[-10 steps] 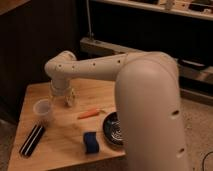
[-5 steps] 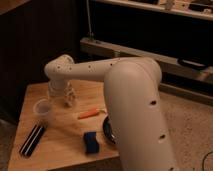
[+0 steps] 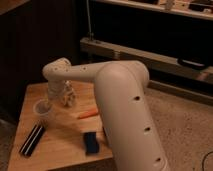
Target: Place the ceramic cup in the ceramic bowl
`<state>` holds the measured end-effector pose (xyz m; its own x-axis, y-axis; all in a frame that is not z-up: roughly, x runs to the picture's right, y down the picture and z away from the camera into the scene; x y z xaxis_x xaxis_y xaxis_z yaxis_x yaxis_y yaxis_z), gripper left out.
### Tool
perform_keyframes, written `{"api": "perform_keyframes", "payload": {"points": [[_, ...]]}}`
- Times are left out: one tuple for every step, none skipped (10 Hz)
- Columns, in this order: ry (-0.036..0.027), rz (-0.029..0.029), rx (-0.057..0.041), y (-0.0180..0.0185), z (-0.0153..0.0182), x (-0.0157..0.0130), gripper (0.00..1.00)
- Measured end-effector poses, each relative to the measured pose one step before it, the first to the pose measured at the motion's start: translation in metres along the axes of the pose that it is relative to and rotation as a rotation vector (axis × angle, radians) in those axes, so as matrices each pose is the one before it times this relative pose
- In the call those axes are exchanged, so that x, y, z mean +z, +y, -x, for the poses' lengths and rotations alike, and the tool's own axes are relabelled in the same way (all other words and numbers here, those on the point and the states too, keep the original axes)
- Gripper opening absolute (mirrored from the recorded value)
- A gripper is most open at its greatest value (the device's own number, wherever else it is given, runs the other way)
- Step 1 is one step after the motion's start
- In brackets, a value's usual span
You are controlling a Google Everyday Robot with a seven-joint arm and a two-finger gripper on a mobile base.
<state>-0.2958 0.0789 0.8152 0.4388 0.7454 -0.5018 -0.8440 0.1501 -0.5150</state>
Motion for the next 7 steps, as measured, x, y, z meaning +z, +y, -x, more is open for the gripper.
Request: {"api": "perform_keyframes", "payload": {"points": [[0.01306, 0.00084, -0.02608, 0.00509, -0.00005, 0.00629, 0.57], [0.01272, -0.00026, -0.03402, 0.0048, -0.00083, 0.00568, 0.46], [0.01089, 0.00091, -0.02654, 0.00447, -0.00112, 0.00427, 0.34], [0.00742, -0.0005, -0.01443, 0.00208, -0.00151, 0.00093, 0.23], [0.0026, -0.00016, -0.00465, -0.00001, -0.00236, -0.0012, 0.16], [-0.00386, 0.0012, -0.00238, -0.00207, -0.00733, -0.00886, 0.05], [-0.01335, 0.00131, 0.00458, -0.00521, -0.0089, -0.01317, 0.0]]}}
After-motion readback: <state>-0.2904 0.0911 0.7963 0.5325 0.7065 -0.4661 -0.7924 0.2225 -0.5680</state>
